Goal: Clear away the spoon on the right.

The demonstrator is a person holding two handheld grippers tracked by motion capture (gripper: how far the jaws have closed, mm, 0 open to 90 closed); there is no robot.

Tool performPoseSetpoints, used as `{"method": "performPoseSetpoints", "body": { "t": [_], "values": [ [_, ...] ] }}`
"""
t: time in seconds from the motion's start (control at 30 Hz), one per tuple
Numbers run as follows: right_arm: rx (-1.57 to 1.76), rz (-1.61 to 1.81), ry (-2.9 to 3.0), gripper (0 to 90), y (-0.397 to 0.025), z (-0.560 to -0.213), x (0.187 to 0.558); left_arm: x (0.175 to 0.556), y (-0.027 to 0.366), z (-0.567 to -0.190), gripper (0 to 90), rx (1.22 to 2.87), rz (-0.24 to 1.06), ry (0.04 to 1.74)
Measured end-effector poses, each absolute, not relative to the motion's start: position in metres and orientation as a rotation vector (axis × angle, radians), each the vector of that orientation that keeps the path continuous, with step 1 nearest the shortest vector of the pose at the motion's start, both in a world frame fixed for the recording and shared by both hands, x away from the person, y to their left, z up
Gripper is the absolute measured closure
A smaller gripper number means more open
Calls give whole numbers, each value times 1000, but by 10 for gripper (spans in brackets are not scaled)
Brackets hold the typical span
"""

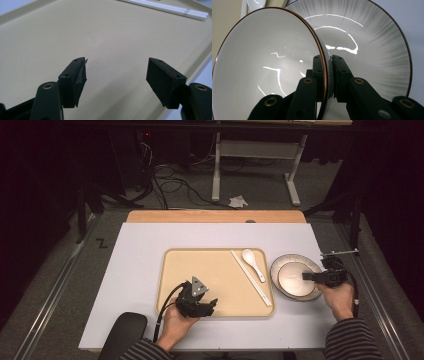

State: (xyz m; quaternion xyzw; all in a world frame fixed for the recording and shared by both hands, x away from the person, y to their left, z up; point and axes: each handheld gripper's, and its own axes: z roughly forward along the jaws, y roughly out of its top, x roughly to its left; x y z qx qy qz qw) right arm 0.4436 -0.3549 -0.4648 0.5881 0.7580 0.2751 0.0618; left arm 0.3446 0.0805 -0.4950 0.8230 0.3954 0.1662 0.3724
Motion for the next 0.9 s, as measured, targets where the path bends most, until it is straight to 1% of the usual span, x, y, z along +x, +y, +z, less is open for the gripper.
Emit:
{"method": "performPoseSetpoints", "body": {
  "t": [0.33,0.9],
  "values": [
    [1724,850,2291,838,-349,-458,444,345,81,-494,326,2102,427,1011],
    [1717,854,2292,839,-356,-454,436,348,78,-495,329,2109,411,993]
  ]
}}
